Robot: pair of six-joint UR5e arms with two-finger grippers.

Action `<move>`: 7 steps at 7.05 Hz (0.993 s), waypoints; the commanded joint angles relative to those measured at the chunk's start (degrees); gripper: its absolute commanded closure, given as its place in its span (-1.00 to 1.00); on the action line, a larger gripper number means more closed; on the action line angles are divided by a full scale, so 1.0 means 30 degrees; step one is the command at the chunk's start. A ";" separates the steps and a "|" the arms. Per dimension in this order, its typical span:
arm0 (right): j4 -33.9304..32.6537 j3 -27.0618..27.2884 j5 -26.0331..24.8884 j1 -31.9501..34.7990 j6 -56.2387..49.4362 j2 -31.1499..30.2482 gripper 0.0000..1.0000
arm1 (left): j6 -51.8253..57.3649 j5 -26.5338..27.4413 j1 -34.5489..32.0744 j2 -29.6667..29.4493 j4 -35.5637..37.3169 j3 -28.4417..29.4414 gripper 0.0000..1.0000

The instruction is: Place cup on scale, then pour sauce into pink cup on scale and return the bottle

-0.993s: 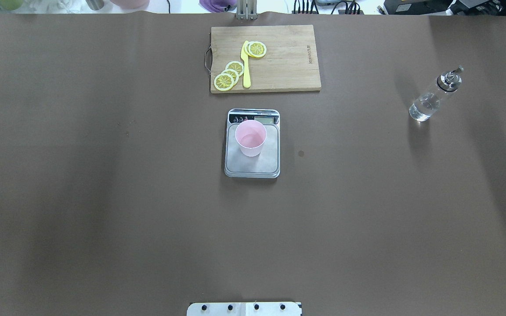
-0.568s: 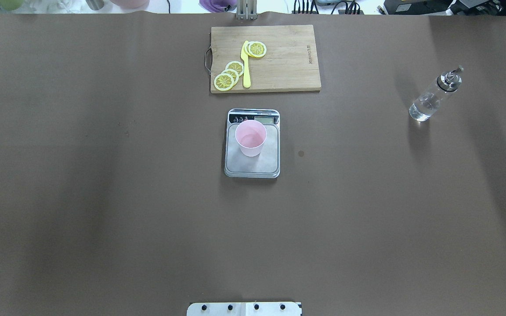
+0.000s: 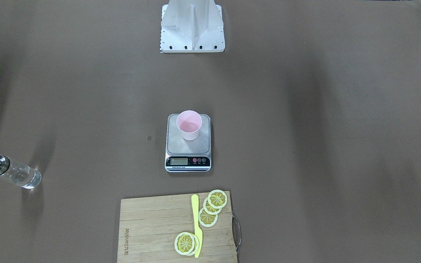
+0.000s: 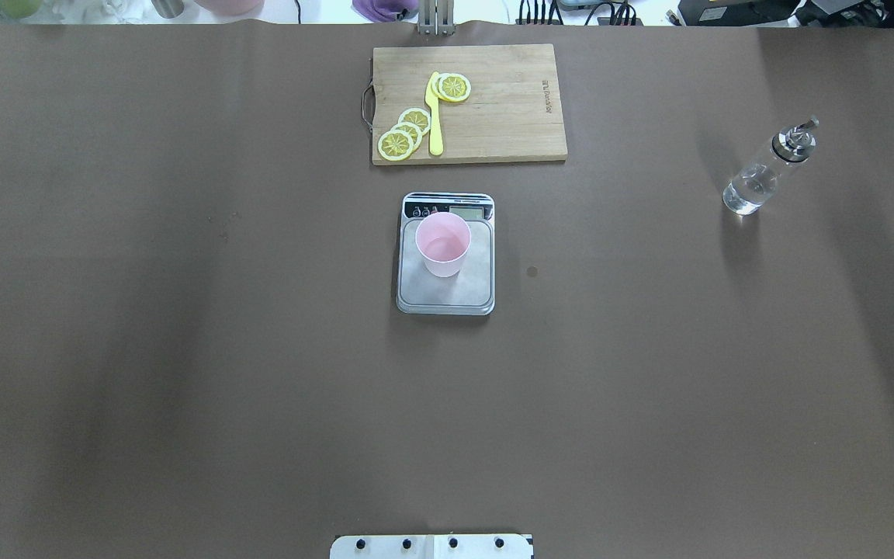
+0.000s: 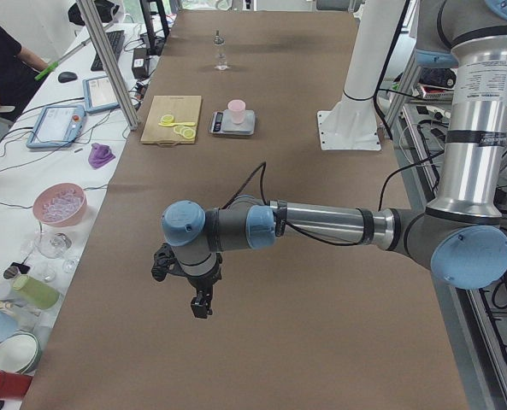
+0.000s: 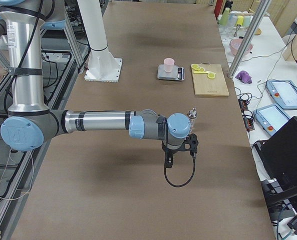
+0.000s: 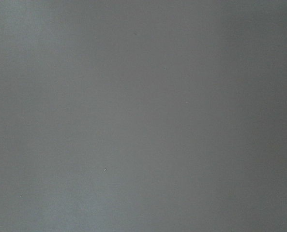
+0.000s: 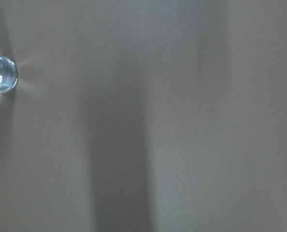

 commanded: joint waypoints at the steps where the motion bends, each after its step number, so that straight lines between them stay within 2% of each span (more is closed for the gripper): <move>1: 0.0006 -0.0011 0.0000 0.0000 0.0000 -0.0002 -1.00 | 0.0002 0.0003 -0.0014 0.0013 0.0022 -0.0084 -0.98; 7: 0.0036 -0.0011 0.0000 0.0000 -0.0029 0.0027 -1.00 | 0.0002 0.0003 0.0015 -0.0017 0.0051 -0.0055 -0.98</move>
